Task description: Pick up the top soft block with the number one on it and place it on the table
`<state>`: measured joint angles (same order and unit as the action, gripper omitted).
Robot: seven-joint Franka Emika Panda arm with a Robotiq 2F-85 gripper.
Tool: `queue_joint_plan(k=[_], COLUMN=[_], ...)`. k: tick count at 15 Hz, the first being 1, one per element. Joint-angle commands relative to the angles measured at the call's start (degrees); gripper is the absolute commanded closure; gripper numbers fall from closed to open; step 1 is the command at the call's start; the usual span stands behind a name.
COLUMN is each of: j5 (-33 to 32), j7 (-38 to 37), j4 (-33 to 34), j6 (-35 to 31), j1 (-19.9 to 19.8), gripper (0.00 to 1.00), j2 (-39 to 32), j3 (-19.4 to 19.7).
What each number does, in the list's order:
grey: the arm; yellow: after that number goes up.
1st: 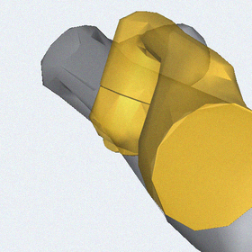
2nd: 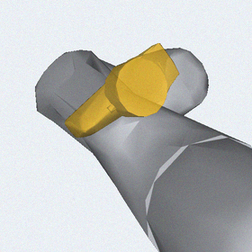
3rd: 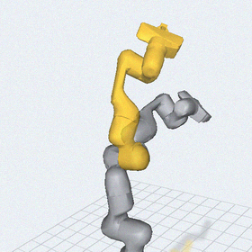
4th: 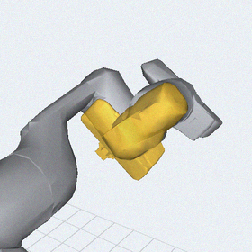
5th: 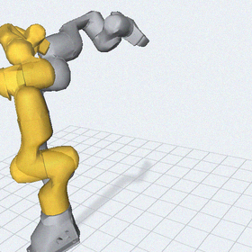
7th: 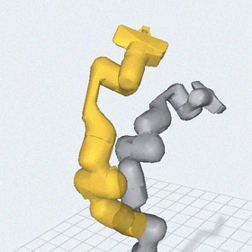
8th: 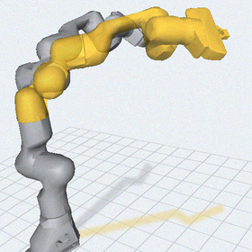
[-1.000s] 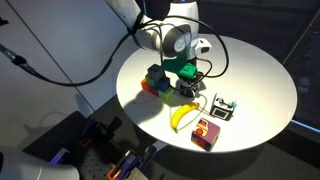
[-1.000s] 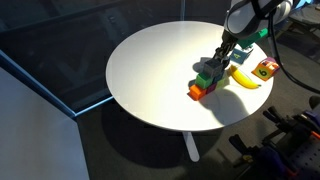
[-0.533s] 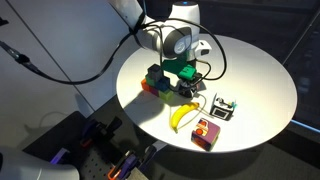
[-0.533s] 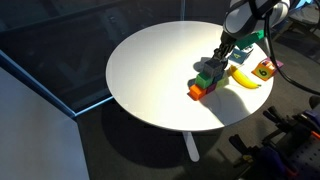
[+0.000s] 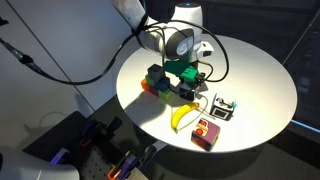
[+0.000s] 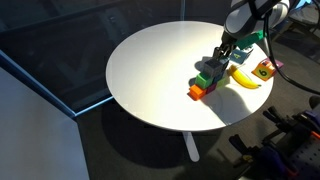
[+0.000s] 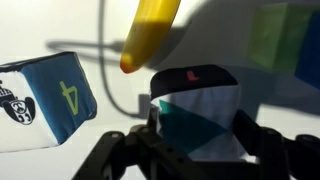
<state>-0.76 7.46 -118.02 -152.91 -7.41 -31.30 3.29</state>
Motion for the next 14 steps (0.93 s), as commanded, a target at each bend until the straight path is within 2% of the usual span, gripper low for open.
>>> queue_joint_plan(k=[1, 14], j5=[0.26, 3.86], j7=[-0.23, 2.52], j4=[1.64, 0.60], j6=[2.06, 5.19], j1=[-0.54, -2.74], gripper=[0.00, 0.00], j2=[-0.32, 3.88], j3=[-0.16, -2.91])
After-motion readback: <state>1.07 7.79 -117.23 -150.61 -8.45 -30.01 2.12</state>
